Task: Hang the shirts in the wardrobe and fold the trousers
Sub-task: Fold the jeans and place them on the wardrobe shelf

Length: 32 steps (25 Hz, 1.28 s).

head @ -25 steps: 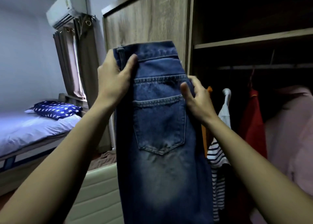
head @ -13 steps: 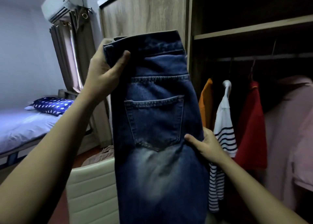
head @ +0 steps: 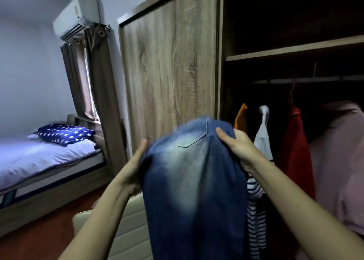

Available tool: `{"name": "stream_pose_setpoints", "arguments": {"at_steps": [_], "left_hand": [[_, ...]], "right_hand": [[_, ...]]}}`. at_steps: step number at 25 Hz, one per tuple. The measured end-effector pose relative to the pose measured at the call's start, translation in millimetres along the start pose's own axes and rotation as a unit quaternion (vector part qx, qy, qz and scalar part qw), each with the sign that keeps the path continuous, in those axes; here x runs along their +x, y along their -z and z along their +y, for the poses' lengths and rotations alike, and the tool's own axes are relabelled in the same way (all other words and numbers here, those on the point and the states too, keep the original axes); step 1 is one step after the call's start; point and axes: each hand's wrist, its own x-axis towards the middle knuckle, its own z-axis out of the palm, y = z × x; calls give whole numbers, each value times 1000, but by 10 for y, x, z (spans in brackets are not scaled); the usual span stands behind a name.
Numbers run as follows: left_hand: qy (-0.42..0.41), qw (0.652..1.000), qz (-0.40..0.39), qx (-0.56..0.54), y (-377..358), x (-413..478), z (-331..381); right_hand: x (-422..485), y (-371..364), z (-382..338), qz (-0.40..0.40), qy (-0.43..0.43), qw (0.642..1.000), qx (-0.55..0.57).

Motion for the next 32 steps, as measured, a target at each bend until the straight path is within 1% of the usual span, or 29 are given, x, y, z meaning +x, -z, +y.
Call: {"name": "stream_pose_setpoints", "arguments": {"at_steps": [1, 2, 3, 5, 7, 9, 11, 12, 13, 14, 15, 16, 18, 19, 20, 22, 26, 28, 30, 31, 32], "left_hand": [[-34, 995, 85, 49, 82, 55, -61], [-60, 988, 123, 75, 147, 108, -68], [-77, 982, 147, 94, 169, 146, -54], [-85, 976, 163, 121, 142, 170, -9], [-129, 965, 161, 165, 124, 153, 5], [-191, 941, 176, 218, 175, 117, 40], [-265, 901, 205, 276, 174, 35, 131], [-298, 885, 217, 285, 164, 15, 168], [-315, 883, 221, 270, 130, -21, 213], [-325, 897, 196, 225, 72, -58, 258], [-329, 910, 166, 191, 22, -84, 295], [-335, 911, 145, 190, -22, -104, 318], [-314, 905, 131, 257, -75, -142, 325], [-295, 903, 120, 289, -89, -154, 311], [-285, 901, 110, 308, -88, -147, 294], [-301, 897, 103, 308, -142, -155, 293], [-370, 894, 79, 239, -392, -83, 287], [-388, 895, 80, 204, -509, -44, 256], [-396, 896, 79, 186, -554, -18, 250], [-396, 895, 75, 189, -551, -5, 235], [-395, 895, 73, 194, -522, 5, 210]], "right_hand": [[0, 68, 70, -39, -22, 999, -18], [-17, 128, 147, -71, -38, 996, -43], [-43, 183, 223, -82, -46, 993, -66], [-94, 252, 330, -48, -32, 994, -87], [-147, 267, 355, -14, 5, 993, -116], [-182, 255, 339, 13, 45, 989, -141], [-210, 234, 294, 46, 96, 984, -140], [-208, 222, 263, 70, 130, 977, -153], [-203, 205, 224, 88, 164, 969, -163], [-197, 180, 165, 95, 186, 965, -160], [-208, 147, 76, 83, 191, 968, -140], [-221, 125, -14, 53, 181, 975, -119], [-239, 116, -159, -18, 165, 978, -128], [-246, 146, -197, -34, 160, 975, -149], [-253, 174, -216, -37, 158, 974, -159], [-285, 218, -253, -13, 159, 973, -167], [-334, 370, -428, 7, 178, 965, -192], [-401, 525, -372, -9, 179, 961, -212], [-499, 654, -108, -35, 150, 960, -234], [-578, 673, 90, -46, 113, 972, -202], [-677, 637, 260, -44, 58, 987, -141]]}}
